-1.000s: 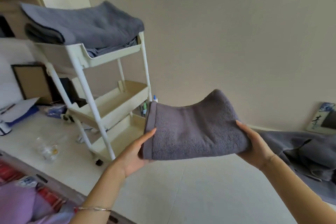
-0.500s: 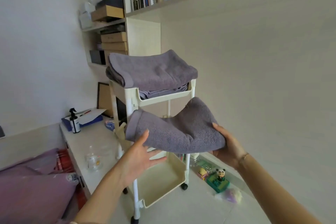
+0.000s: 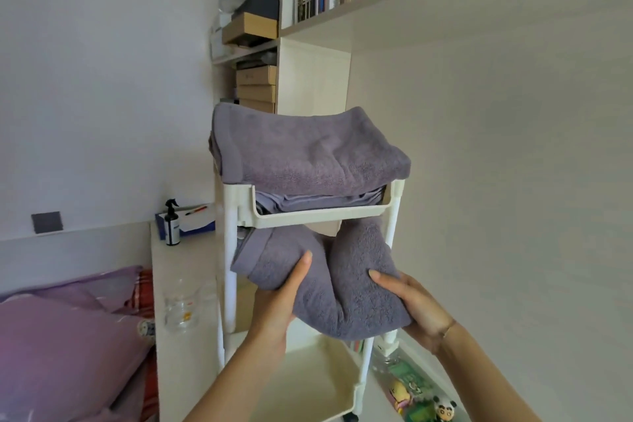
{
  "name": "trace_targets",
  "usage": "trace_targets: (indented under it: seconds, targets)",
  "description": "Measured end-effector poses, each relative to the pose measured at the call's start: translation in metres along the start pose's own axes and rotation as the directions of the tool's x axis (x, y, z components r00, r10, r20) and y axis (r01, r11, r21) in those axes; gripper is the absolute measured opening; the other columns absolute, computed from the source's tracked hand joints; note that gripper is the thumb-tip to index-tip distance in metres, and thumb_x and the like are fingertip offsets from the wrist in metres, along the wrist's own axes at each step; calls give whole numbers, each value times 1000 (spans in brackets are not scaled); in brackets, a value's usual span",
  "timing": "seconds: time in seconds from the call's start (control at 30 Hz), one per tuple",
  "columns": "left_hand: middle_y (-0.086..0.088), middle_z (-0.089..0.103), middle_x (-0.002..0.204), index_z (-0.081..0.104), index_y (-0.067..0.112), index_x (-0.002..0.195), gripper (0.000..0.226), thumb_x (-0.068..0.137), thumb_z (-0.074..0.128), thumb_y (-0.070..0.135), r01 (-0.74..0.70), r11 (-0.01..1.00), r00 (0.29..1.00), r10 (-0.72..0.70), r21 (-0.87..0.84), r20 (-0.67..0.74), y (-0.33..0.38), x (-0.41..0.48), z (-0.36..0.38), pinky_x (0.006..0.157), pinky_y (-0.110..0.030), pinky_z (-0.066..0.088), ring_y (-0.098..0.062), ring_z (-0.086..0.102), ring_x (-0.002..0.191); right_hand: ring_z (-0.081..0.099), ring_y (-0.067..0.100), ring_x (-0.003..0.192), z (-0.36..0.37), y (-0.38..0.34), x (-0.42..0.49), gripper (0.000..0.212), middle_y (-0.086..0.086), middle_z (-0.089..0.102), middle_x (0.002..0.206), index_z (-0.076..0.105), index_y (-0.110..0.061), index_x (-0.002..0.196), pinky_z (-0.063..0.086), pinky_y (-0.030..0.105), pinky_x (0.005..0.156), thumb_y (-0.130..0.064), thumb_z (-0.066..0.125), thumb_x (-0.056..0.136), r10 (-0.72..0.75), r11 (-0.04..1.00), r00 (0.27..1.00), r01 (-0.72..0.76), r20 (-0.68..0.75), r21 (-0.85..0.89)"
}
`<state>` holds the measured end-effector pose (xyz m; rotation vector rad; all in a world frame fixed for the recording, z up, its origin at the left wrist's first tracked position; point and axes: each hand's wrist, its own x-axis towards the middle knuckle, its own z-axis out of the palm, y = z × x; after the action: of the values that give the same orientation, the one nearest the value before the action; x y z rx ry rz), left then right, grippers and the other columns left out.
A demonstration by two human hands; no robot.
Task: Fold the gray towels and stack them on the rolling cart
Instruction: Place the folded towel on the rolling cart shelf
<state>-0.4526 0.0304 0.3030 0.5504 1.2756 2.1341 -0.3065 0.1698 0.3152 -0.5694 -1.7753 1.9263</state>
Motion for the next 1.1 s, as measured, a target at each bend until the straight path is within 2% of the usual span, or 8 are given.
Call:
trace_targets:
  seconds: [0.27,0.5,0.7,0.8,0.87,0.93,1.0,1.1]
  targets:
    - [3,69,109,61,28,100,34,74,76,43,-64,997,948,72,35,-309,-2,38,3,89,-37,54,-15,66,98,70,11,85,13,-11,47,28,2,74,94,69,-11,98,54,17,69,-34,66,84,-150,945,987,124,-65,-303]
    - [25,59,106,50,36,114,45,79,75,24,-189,968,961,216,163,-170,0,42,-10,81,-17,46,8,56,98,62,25,85,22,-7,108,36,10,68,92,63,-1,99,45,27,71,-34,65,86,-365,747,921,200,-139,-634]
    - [10,63,123,58,23,124,83,51,87,52,29,957,997,-8,289,-74,-9,35,-31,106,-37,41,-9,58,114,59,29,95,18,9,129,39,12,65,104,57,-6,110,43,29,81,-39,60,88,-365,631,924,154,-115,-761]
    - [4,61,121,56,17,120,61,70,78,44,124,902,992,-122,414,-32,-10,27,-27,102,-31,43,-12,56,111,58,26,89,12,18,133,39,12,66,101,58,-6,106,41,29,77,-40,60,88,-326,601,940,125,-100,-789]
    - [3,65,107,56,18,107,34,83,68,39,105,785,992,-125,611,-11,-11,20,-28,86,-28,51,-11,60,97,56,23,86,8,21,134,41,10,65,100,58,-7,105,41,29,76,-43,61,87,-295,581,950,98,-97,-808]
    - [7,65,78,54,20,87,25,87,61,44,-103,493,994,92,864,66,-9,14,-28,69,-27,49,-13,61,77,55,24,84,5,21,134,44,10,65,98,59,-8,102,41,30,75,-48,60,85,-290,570,950,74,-116,-819]
    - [7,49,58,47,23,76,24,93,51,40,-321,200,904,357,926,236,-12,12,-22,54,-25,33,-16,55,65,56,27,85,5,22,135,46,11,65,97,58,-8,101,40,30,74,-51,59,85,-287,538,950,56,-120,-841]
    - [10,48,60,53,23,81,21,95,42,35,-448,36,763,536,894,361,-15,24,-1,46,-15,26,-13,52,59,58,32,92,6,28,135,47,13,65,102,56,-7,102,44,33,77,-52,54,88,-267,497,956,27,-123,-868]
